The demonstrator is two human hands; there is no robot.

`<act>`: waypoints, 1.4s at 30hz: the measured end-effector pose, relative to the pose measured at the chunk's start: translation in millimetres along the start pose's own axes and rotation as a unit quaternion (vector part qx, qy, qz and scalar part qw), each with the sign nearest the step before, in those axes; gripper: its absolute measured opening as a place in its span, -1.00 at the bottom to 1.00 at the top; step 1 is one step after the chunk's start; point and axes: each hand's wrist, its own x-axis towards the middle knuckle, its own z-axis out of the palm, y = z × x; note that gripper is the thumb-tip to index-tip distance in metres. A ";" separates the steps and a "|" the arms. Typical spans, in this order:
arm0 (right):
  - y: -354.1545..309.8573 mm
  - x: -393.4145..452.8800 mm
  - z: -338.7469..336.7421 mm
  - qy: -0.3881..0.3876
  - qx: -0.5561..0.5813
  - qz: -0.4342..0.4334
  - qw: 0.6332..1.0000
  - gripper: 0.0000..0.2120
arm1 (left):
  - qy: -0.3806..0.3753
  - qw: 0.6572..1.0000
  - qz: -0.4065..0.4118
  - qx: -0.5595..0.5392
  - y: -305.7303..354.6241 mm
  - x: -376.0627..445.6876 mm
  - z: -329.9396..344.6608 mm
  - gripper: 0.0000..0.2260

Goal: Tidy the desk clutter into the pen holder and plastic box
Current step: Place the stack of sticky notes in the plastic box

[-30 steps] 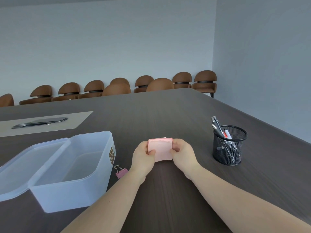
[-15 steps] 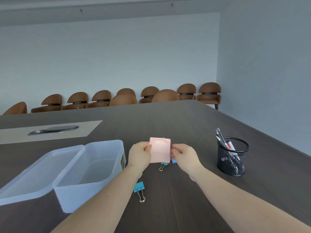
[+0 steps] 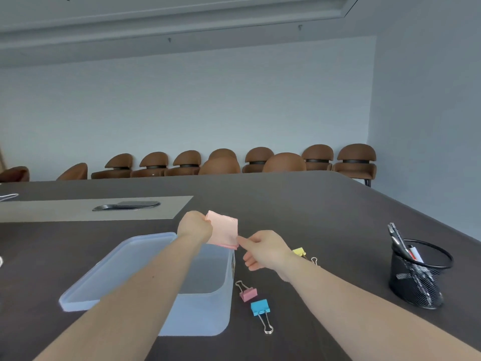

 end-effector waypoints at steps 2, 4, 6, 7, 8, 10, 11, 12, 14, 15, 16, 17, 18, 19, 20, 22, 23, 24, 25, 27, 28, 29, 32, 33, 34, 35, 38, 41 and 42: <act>-8.2 5.5 10.5 -0.015 -0.026 0.000 1.000 -0.65 | -0.014 0.997 -0.041 0.066 -12.8 10.4 -4.5 -0.73; -12.4 10.8 19.6 -0.030 -0.060 0.007 0.998 -0.72 | -0.035 0.990 -0.069 0.122 -22.2 16.5 -6.5 -0.69; -12.9 16.2 27.8 -0.043 -0.084 0.018 0.995 -0.75 | -0.061 0.984 -0.092 0.140 -30.4 23.4 -2.4 -0.69; -12.0 18.4 31.5 -0.048 -0.091 0.024 0.994 -0.76 | -0.078 0.982 -0.096 0.146 -34.0 26.4 1.0 -0.73; -10.6 20.5 34.5 -0.051 -0.094 0.028 0.994 -0.77 | -0.089 0.979 -0.091 0.160 -38.0 29.0 4.5 -0.77; -8.3 23.8 36.7 -0.052 -0.093 0.035 0.994 -0.80 | -0.114 0.971 -0.087 0.193 -38.9 31.3 10.7 -0.79; -8.2 24.9 36.3 -0.056 -0.089 0.038 0.994 -0.81 | -0.127 0.965 -0.080 0.215 -39.0 32.0 13.8 -0.79; -8.3 25.4 35.4 -0.061 -0.085 0.041 0.994 -0.82 | -0.137 0.958 -0.069 0.243 -38.2 32.9 16.3 -0.82; -9.4 24.8 33.5 -0.073 -0.082 0.046 0.993 -0.82 | -0.131 0.956 -0.042 0.259 -39.4 32.9 23.9 -0.80; -9.8 24.3 32.8 -0.080 -0.080 0.049 0.992 -0.82 | -0.130 0.956 -0.040 0.260 -42.1 32.6 28.5 -0.75; -10.0 24.1 32.2 -0.088 -0.077 0.051 0.992 -0.81 | -0.131 0.955 -0.044 0.262 -44.2 32.0 33.0 -0.73; -10.2 24.4 32.0 -0.095 -0.074 0.052 0.991 -0.81 | -0.127 0.951 -0.040 0.280 -47.1 30.4 36.6 -0.72; -10.1 25.5 31.9 -0.103 -0.071 0.053 0.991 -0.79 | -0.123 0.943 -0.033 0.307 -49.7 29.8 38.6 -0.71; -9.9 26.6 32.1 -0.109 -0.068 0.053 0.990 -0.78 | -0.116 0.937 -0.022 0.330 -51.8 30.0 39.2 -0.71; -9.8 27.4 32.0 -0.114 -0.068 0.053 0.990 -0.75 | -0.109 0.932 -0.014 0.346 -53.8 30.3 39.1 -0.71; -9.2 28.2 32.0 -0.118 -0.069 0.052 0.989 -0.73 | -0.111 0.929 0.000 0.353 -56.0 31.5 39.2 -0.72; -8.8 27.7 31.9 -0.120 -0.067 0.052 0.989 -0.73 | -0.111 0.929 0.020 0.353 -56.5 32.1 41.4 -0.73; -8.1 27.0 31.8 -0.123 -0.064 0.051 0.989 -0.75 | -0.113 0.929 0.047 0.349 -55.1 30.3 43.9 -0.73; -7.5 26.3 31.8 -0.125 -0.060 0.051 0.989 -0.77 | -0.123 0.932 0.068 0.336 -55.0 29.2 47.8 -0.72; -6.1 26.5 32.3 -0.128 -0.054 0.051 0.989 -0.78 | -0.163 0.932 0.096 0.309 -53.7 26.9 56.9 -0.73; -5.3 27.3 32.7 -0.128 -0.054 0.050 0.989 -0.77 | -0.190 0.928 0.109 0.300 -52.6 25.3 61.0 -0.77; -4.9 28.5 33.2 -0.127 -0.056 0.050 0.989 -0.76 | -0.217 0.921 0.121 0.299 -50.7 24.6 64.8 -0.80; -4.3 30.1 33.0 -0.123 -0.063 0.048 0.989 -0.75 | -0.264 0.905 0.136 0.305 -48.7 24.0 71.4 -0.81; -4.6 29.9 32.7 -0.124 -0.062 0.047 0.989 -0.75 | -0.256 0.905 0.133 0.314 -50.6 26.2 71.9 -0.80; -4.8 29.7 32.5 -0.126 -0.061 0.047 0.989 -0.75 | -0.237 0.907 0.127 0.325 -52.6 28.2 70.8 -0.79; -5.1 29.5 32.2 -0.129 -0.060 0.048 0.989 -0.75 | -0.217 0.910 0.118 0.334 -55.3 30.0 68.7 -0.80; -6.0 29.4 31.8 -0.133 -0.065 0.052 0.988 -0.77 | -0.184 0.909 0.096 0.360 -61.4 35.2 63.3 -0.76; -6.5 28.8 32.1 -0.132 -0.068 0.055 0.987 -0.76 | -0.175 0.908 0.096 0.368 -61.8 38.6 63.7 -0.75; -6.5 28.2 32.1 -0.131 -0.068 0.056 0.987 -0.75 | -0.173 0.907 0.098 0.371 -61.7 39.4 63.8 -0.75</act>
